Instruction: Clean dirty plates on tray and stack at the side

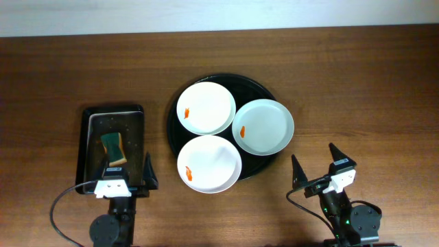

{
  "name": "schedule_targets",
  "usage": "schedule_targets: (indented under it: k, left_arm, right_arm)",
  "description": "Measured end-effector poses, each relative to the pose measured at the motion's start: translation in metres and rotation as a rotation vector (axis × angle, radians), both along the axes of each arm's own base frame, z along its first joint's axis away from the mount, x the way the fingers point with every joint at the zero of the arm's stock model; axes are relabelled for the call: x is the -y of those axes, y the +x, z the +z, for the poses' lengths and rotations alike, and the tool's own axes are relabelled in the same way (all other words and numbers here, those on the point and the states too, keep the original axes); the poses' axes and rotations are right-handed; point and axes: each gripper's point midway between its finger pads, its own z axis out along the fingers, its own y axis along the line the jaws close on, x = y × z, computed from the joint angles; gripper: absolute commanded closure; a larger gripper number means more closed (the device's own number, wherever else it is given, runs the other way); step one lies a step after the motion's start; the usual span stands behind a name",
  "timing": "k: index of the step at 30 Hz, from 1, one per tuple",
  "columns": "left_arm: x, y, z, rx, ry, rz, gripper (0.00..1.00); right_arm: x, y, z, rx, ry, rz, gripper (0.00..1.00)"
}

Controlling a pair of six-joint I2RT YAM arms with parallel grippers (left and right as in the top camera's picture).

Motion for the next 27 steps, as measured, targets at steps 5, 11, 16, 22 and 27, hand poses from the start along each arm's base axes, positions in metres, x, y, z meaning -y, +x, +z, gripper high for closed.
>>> schedule_targets:
  k: [5,11,16,22,27]
  left_arm:
    - [0.018,-0.006,0.050,0.106,-0.020,-0.106,0.00]
    - [0.031,0.003,0.090,-0.178,-0.047,-0.174,0.01]
    - [0.039,0.031,0.128,-0.461,-0.075,-0.214,0.01]
    - [0.042,0.078,0.120,-0.650,-0.095,-0.217,0.00]
    - [0.045,0.081,0.078,-0.823,-0.121,-0.225,0.01]
  right_arm:
    - [-0.008,-0.006,0.036,-0.064,0.024,0.048,0.01]
    - [-0.011,0.018,0.118,-0.329,0.022,0.059,0.01]
    - [-0.014,0.059,0.140,-0.674,0.022,0.056,0.01]
    - [-0.024,0.102,0.129,-0.861,0.060,0.092,0.01]
    - [-0.043,0.105,0.103,-0.979,0.106,0.193,0.08]
